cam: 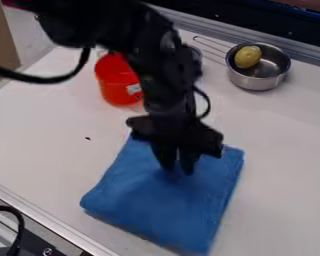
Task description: Move the blue cloth in the middle of the table
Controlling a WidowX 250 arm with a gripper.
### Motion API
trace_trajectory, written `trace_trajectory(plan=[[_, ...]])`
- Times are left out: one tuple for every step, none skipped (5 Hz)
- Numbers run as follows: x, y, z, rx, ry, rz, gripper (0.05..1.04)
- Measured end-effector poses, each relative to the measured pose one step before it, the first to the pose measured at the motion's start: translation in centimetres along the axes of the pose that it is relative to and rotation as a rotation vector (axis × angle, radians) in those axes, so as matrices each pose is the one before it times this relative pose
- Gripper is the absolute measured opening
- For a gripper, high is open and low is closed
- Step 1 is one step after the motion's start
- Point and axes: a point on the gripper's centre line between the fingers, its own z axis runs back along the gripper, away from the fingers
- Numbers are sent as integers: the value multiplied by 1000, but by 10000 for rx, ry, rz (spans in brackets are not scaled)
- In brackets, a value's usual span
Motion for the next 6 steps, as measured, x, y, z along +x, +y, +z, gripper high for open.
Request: trace_trajectory(plan=[[1183,-87,2219,-451,118,455,710],[987,567,2264,-320,330,533,966],[373,751,1648,-287,484,-21,997],[650,103,1941,-178,260,-56,997],[562,264,890,72,-98,246,998],[2268,2091,-238,732,-1316,807,997]])
